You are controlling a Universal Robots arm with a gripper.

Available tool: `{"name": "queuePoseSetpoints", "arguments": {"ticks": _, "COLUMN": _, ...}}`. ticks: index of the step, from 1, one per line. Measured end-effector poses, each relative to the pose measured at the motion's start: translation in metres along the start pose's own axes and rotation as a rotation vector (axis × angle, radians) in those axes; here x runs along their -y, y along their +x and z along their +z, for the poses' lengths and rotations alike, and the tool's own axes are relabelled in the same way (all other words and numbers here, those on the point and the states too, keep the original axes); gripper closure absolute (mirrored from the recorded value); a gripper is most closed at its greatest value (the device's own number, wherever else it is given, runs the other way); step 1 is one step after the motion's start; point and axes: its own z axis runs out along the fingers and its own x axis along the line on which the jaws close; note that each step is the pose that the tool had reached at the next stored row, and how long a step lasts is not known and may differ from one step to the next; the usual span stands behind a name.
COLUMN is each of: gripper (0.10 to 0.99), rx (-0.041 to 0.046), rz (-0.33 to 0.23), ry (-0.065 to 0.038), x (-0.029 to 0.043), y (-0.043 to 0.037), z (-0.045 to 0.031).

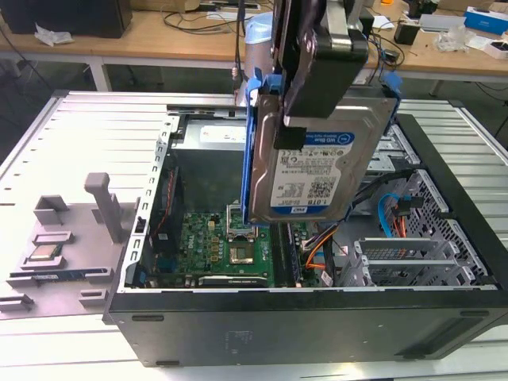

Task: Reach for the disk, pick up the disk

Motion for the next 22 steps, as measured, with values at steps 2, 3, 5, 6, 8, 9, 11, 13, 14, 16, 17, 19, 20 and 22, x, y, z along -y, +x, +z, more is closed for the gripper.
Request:
{"name": "queuePoseSetpoints", "arguments": {"ticks": 2, "gripper": 0.722, "rx": -0.0001, "rz": 0.0, "ry": 0.0, "x": 0.001, "y": 0.0079, "z": 0.0002}}
{"name": "queuePoseSetpoints", "arguments": {"ticks": 3, "gripper": 0.722, "rx": 0.0, "rz": 0.0, "ry": 0.0, "x": 0.0038, "y": 0.01, "z": 0.0002}}
{"name": "queuePoseSetpoints", "arguments": {"ticks": 5, "gripper": 0.722, "rx": 0.0, "rz": 0.0, "ry": -0.001, "x": 0.0153, "y": 0.012, "z": -0.0001}}
{"name": "queuePoseSetpoints", "arguments": {"ticks": 6, "gripper": 0.722, "rx": 0.0, "rz": 0.0, "ry": -0.001, "x": 0.0194, "y": 0.0124, "z": -0.0003}}
{"name": "queuePoseSetpoints", "arguments": {"ticks": 8, "gripper": 0.722, "rx": 0.0, "rz": 0.0, "ry": -0.002, "x": 0.0312, "y": 0.0134, "z": -0.0008}}
{"name": "queuePoseSetpoints", "arguments": {"ticks": 9, "gripper": 0.722, "rx": 0.0001, "rz": 0.0, "ry": -0.002, "x": 0.037, "y": 0.0137, "z": -0.0009}}
{"name": "queuePoseSetpoints", "arguments": {"ticks": 11, "gripper": 0.722, "rx": -0.0001, "rz": 0.0, "ry": -0.003, "x": 0.0479, "y": 0.0143, "z": -0.0014}}
{"name": "queuePoseSetpoints", "arguments": {"ticks": 13, "gripper": 0.722, "rx": -0.0001, "rz": 0.0, "ry": -0.003, "x": 0.0572, "y": 0.0146, "z": -0.0018}}
{"name": "queuePoseSetpoints", "arguments": {"ticks": 14, "gripper": 0.722, "rx": -0.0002, "rz": 0.0, "ry": -0.003, "x": 0.0604, "y": 0.0146, "z": -0.002}}
{"name": "queuePoseSetpoints", "arguments": {"ticks": 16, "gripper": 0.722, "rx": -0.0001, "rz": 0.0, "ry": -0.003, "x": 0.0683, "y": 0.0149, "z": -0.0023}}
{"name": "queuePoseSetpoints", "arguments": {"ticks": 17, "gripper": 0.722, "rx": -0.0001, "rz": 0.0, "ry": -0.003, "x": 0.0707, "y": 0.0149, "z": -0.0024}}
{"name": "queuePoseSetpoints", "arguments": {"ticks": 19, "gripper": 0.722, "rx": -0.0001, "rz": 0.0, "ry": -0.003, "x": 0.0817, "y": 0.0151, "z": -0.0028}}
{"name": "queuePoseSetpoints", "arguments": {"ticks": 20, "gripper": 0.722, "rx": -0.0001, "rz": 0.0, "ry": -0.003, "x": 0.0841, "y": 0.0151, "z": -0.0029}}
{"name": "queuePoseSetpoints", "arguments": {"ticks": 22, "gripper": 0.722, "rx": -0.0001, "rz": 0.0, "ry": -0.003, "x": 0.0942, "y": 0.0152, "z": -0.0033}}
